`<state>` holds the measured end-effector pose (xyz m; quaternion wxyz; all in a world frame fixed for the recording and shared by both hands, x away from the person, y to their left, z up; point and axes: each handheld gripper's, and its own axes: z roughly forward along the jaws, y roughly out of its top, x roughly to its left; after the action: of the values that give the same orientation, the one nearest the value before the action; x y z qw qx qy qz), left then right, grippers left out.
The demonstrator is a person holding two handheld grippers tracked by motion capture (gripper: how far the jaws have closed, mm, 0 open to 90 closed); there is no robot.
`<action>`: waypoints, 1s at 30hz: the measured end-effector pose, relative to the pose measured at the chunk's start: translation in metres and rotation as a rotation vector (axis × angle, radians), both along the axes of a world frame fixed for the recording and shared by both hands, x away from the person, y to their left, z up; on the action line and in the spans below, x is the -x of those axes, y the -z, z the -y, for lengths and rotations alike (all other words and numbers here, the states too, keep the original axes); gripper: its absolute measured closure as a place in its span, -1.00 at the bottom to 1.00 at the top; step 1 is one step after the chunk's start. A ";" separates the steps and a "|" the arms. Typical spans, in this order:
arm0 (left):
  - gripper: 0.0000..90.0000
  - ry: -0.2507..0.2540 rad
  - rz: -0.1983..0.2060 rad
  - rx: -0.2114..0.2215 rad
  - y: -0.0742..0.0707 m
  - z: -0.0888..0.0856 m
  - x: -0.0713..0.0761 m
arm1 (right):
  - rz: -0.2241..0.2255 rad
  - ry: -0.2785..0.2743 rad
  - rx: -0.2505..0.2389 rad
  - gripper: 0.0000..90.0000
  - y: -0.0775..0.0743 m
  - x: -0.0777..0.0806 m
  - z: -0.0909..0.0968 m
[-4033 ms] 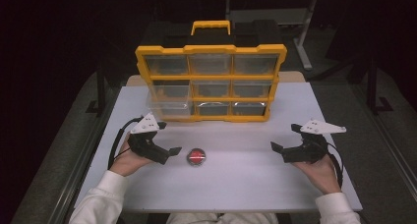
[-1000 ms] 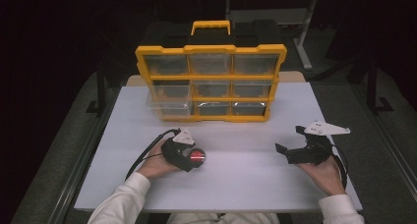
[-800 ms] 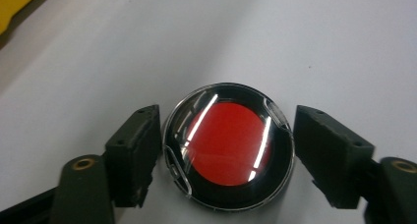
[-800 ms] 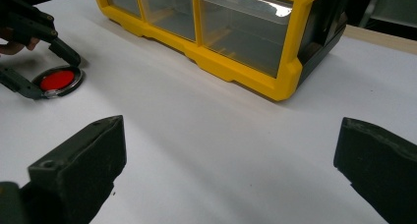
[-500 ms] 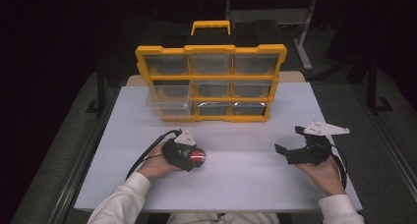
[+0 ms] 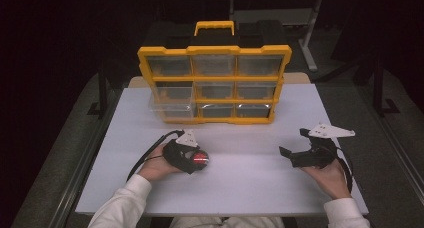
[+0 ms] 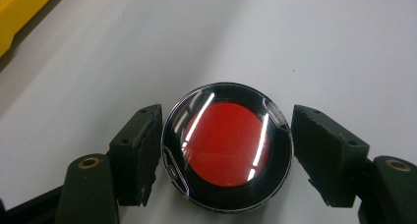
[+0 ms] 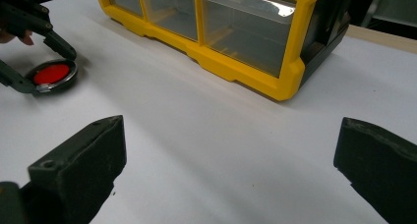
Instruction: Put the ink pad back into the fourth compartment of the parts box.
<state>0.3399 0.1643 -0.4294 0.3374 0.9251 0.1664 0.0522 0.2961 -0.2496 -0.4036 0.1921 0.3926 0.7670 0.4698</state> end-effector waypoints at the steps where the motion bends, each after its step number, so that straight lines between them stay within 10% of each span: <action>1: -0.34 0.004 0.001 0.003 -0.001 0.000 0.000 | -0.001 0.001 0.001 -1.00 0.000 0.000 0.000; 30: -0.34 0.023 -0.009 0.058 -0.035 -0.016 0.012 | -0.002 -0.007 0.004 -1.00 0.000 0.000 0.000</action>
<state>0.3275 0.1803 -0.3948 0.3640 0.9169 0.1587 0.0395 0.2963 -0.2492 -0.4037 0.1907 0.3897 0.7696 0.4685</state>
